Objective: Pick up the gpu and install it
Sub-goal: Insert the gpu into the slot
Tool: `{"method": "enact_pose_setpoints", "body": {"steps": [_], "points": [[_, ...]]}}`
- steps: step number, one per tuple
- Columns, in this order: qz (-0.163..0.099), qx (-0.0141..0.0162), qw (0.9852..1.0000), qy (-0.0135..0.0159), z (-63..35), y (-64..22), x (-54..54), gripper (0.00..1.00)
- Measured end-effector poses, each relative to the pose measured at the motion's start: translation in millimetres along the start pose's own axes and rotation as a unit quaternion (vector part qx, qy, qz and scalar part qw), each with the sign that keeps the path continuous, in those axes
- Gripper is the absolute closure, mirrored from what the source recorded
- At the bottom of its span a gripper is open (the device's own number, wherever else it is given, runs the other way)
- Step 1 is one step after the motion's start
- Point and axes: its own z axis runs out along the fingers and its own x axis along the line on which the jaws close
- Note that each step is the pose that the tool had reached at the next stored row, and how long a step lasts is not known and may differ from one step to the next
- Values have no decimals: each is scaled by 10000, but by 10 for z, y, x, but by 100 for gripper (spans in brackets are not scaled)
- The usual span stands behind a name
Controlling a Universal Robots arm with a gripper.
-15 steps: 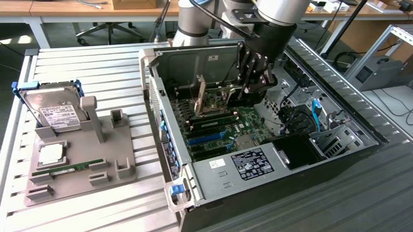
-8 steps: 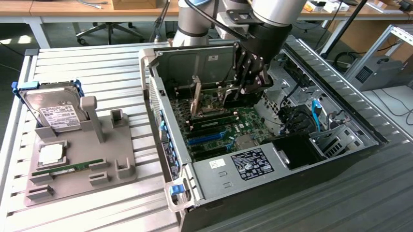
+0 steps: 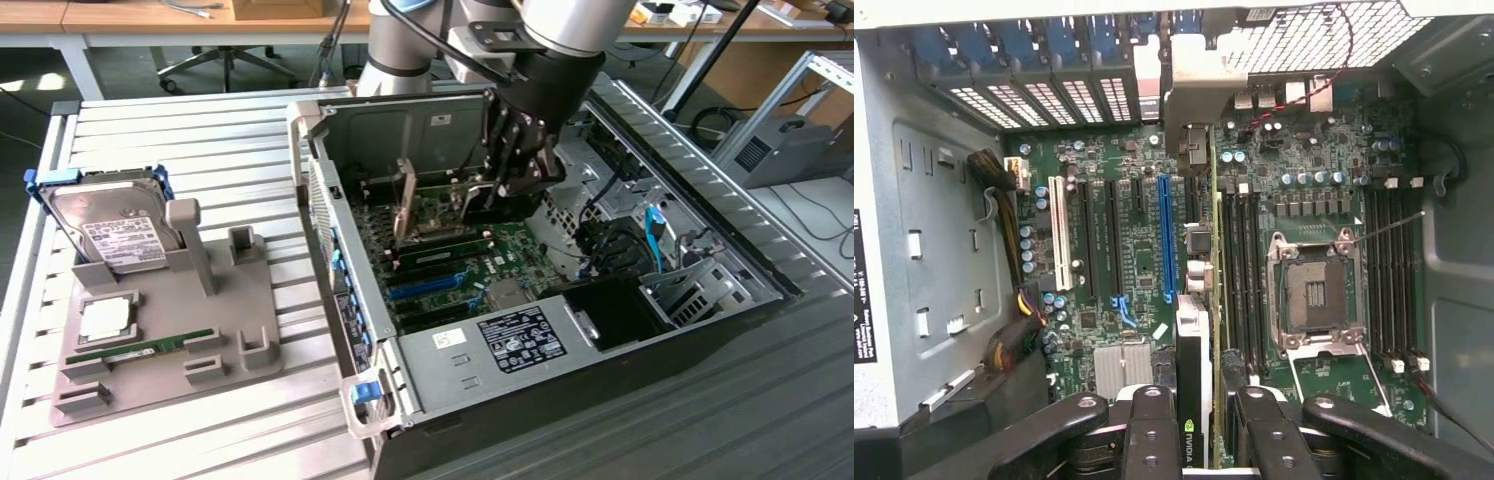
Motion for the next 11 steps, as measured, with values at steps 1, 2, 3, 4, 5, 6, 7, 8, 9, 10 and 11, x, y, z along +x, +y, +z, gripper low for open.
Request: {"method": "enact_pose_setpoints", "body": {"steps": [1,2,3,4,5,6,7,8,9,10,11], "points": [[0,0,10000,0,0,0,10,73],[0,0,10000,0,0,-1,21,73],[0,0,10000,-1,0,-2,32,73],[0,0,10000,-1,-1,-3,43,73],[0,0,10000,-1,-1,-4,57,73],[0,0,10000,0,-2,-4,68,73],[0,0,10000,-1,-2,-6,84,73],[0,0,10000,0,-2,-6,94,73],[1,0,10000,0,-3,-6,103,73],[1,0,10000,0,-2,-6,104,73],[1,0,10000,0,-1,-7,104,73]]}}
